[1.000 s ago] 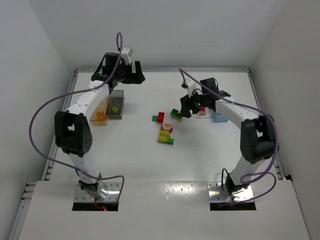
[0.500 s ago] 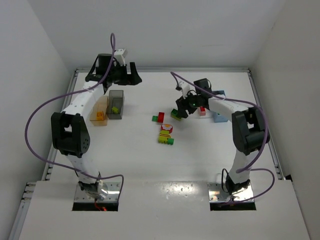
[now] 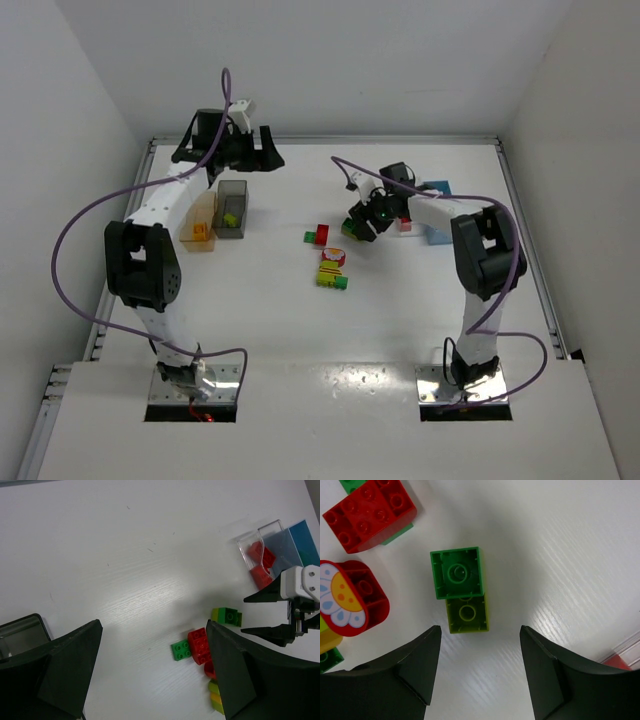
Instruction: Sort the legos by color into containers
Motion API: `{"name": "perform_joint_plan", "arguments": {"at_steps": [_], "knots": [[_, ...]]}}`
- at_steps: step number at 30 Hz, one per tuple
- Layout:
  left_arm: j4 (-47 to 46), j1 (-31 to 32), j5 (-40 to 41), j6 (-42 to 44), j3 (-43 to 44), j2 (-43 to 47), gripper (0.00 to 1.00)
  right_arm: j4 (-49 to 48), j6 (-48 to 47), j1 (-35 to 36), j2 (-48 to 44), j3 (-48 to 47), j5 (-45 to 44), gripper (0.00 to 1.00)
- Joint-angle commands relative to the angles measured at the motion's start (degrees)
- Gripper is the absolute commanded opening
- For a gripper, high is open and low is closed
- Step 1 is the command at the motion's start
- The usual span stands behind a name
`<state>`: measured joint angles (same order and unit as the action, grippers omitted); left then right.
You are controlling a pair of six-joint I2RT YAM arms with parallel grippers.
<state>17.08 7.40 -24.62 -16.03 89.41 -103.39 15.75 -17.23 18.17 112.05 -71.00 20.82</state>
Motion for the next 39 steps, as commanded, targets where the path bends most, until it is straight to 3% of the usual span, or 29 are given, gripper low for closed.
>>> {"name": "perform_joint_plan", "arguments": {"at_steps": [1, 13, 20, 24, 27, 29, 34, 39], "knots": [[-2.5, -0.7, -1.0, -0.7, 2.5, -0.8, 0.92, -1.1, -1.8, 0.6, 1.4, -3.8, -0.9, 0.65], [-3.0, -0.7, -1.0, -1.2, 3.1, -2.9, 0.92, 2.9, -4.5, 2.2, 5.1, -7.3, -3.1, 0.56], [-3.0, -1.2, -2.4, -1.2, 3.6, -4.0, 0.92, 4.0, -7.0, 2.8, 5.6, -7.8, -3.0, 0.33], [-3.0, -2.5, -6.8, -3.3, 4.1, -5.2, 0.92, 4.6, -8.3, 3.4, 5.6, -6.3, -2.4, 0.2], [-5.5, -3.6, -13.0, -7.1, 3.6, -6.3, 0.92, 5.6, -9.5, 3.4, 3.5, -5.0, -0.8, 0.17], [-7.8, -3.6, -20.9, -8.9, 2.2, -6.9, 0.86, 7.0, -9.5, 2.3, 2.2, -5.0, 1.1, 0.15], [-17.3, -1.4, -35.4, -15.4, -2.5, -7.4, 0.78, 13.1, -10.1, 0.4, -2.2, -7.5, 10.1, 0.13], [-18.7, 1.4, -43.3, -10.5, -7.0, -7.4, 0.76, 23.7, -11.3, -0.9, -2.7, -14.1, 23.6, 0.12]]}}
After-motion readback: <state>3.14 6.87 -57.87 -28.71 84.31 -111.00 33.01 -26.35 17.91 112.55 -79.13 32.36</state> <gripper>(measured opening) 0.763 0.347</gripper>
